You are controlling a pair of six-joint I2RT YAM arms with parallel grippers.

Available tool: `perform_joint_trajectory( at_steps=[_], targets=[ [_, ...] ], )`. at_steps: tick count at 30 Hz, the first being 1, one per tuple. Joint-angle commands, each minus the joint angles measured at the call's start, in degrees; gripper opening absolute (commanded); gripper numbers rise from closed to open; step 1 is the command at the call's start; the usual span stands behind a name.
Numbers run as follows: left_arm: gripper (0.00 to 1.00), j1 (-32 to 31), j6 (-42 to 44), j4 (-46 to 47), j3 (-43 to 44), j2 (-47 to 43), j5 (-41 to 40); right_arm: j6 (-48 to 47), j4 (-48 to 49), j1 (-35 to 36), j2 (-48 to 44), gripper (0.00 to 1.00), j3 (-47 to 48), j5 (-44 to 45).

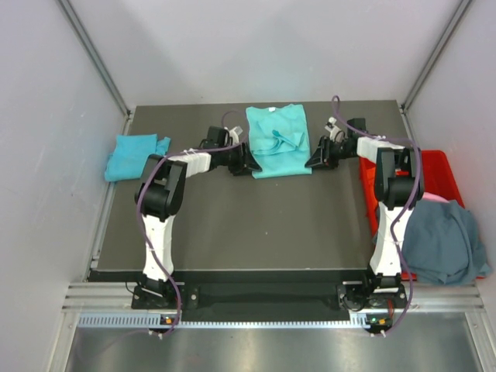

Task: Fold and stack the t-shirts
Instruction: Fold the tshirt

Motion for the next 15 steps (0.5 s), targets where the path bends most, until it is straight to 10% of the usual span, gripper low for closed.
perform_joint_trajectory(
  at_steps=[1,15],
  targets=[
    [0.50,-1.0,0.2,-1.3,-0.2,1.8,-0.3,-2.1,-2.8,-0.2,1.1,0.39,-0.9,2.1],
    [0.26,-1.0,-0.5,-0.7,-1.3,1.2,0.4,-3.8,-7.4,0.4,1.5,0.26,-0.9,1.4]
  ],
)
